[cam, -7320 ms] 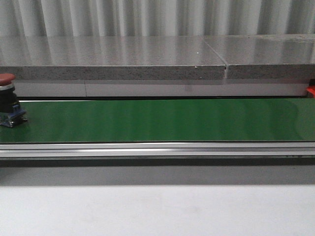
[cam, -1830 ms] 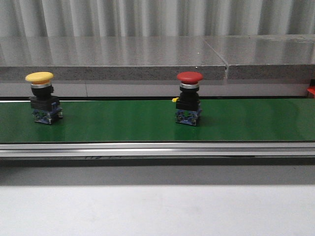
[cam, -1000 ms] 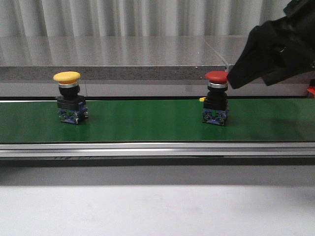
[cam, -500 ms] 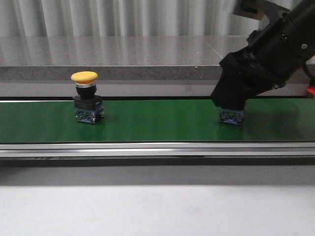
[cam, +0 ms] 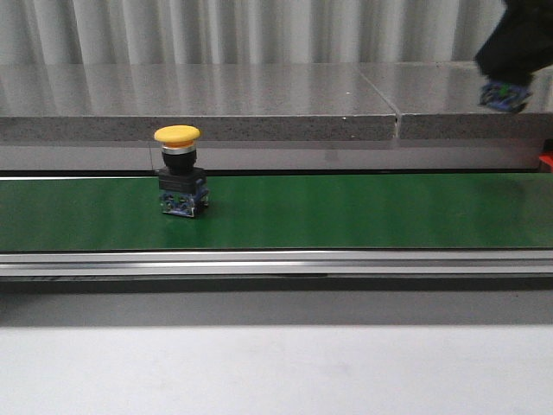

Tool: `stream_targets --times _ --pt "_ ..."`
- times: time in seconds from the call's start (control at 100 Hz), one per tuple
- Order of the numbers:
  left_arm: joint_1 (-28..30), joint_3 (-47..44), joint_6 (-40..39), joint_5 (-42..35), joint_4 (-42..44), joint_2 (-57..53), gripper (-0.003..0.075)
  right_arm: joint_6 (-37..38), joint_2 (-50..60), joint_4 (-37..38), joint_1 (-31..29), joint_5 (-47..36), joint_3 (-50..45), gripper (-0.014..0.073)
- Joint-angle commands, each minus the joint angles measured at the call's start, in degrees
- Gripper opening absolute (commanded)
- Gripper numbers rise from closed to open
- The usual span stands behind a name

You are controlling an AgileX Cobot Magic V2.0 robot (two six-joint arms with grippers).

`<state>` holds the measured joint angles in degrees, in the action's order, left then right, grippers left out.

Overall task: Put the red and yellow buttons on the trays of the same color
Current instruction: 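Carry the red button into the red tray and open the right gripper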

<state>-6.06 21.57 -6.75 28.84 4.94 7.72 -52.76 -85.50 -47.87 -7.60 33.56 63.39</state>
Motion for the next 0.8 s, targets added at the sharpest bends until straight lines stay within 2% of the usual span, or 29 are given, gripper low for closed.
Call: stream_targets --times 0.0,0.17,0.33,0.79 --pt "-0.4 1.4 0.0 -4.2 0.0 0.6 -0.0021 3.1 2.6 -1.3 -7.3 0.0 4.4 0.015" --pt "-0.4 1.4 0.0 -4.3 0.0 0.6 -0.0021 5.4 1.3 -1.3 -18.5 -3.2 7.7 0.015" --pt "-0.4 1.4 0.0 -4.3 0.0 0.6 -0.0021 5.5 -2.4 -3.6 -24.4 -4.3 10.4 0.015" --pt "-0.4 1.4 0.0 -4.3 0.0 0.6 -0.0021 5.3 -19.6 -3.4 -26.7 -6.4 24.7 0.015"
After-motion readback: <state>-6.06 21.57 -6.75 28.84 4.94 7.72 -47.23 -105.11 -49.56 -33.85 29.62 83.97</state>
